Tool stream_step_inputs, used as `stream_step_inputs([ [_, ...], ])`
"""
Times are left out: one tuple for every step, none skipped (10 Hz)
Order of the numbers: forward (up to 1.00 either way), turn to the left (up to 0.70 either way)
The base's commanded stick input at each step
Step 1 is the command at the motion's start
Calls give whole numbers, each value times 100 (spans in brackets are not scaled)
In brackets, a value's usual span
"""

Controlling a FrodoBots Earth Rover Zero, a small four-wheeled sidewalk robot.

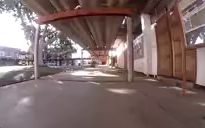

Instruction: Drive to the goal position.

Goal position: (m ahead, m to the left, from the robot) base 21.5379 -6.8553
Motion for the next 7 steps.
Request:
stream_step_inputs([
  [70,0],
  [70,0],
  [70,0],
  [70,0],
  [70,0],
  [70,0],
  [70,0],
])
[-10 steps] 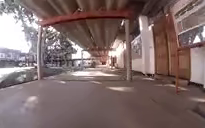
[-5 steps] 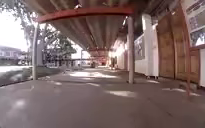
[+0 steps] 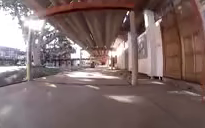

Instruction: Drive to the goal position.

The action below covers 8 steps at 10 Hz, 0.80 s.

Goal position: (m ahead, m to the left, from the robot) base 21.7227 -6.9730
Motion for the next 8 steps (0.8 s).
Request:
stream_step_inputs([
  [70,0],
  [70,0],
  [70,0],
  [70,0],
  [70,0],
  [70,0],
  [70,0],
  [70,0],
])
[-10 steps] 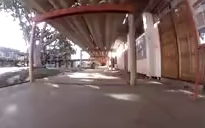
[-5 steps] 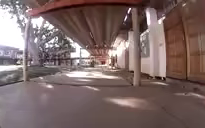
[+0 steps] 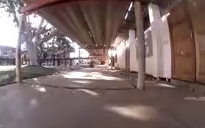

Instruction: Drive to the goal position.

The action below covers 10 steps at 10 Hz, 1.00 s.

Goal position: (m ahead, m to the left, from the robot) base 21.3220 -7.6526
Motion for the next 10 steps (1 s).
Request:
stream_step_inputs([
  [70,0],
  [70,0],
  [70,0],
  [70,0],
  [70,0],
  [70,0],
  [70,0],
  [70,33],
  [70,20],
  [70,8],
])
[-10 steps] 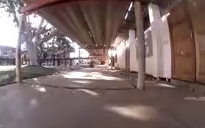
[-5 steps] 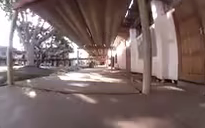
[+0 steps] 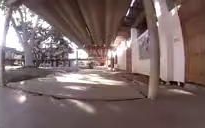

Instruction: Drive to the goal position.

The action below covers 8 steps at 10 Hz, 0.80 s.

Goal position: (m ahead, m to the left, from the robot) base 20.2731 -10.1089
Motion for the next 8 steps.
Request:
stream_step_inputs([
  [70,0],
  [70,0],
  [70,0],
  [70,0],
  [70,0],
  [70,0],
  [70,0],
  [70,0],
])
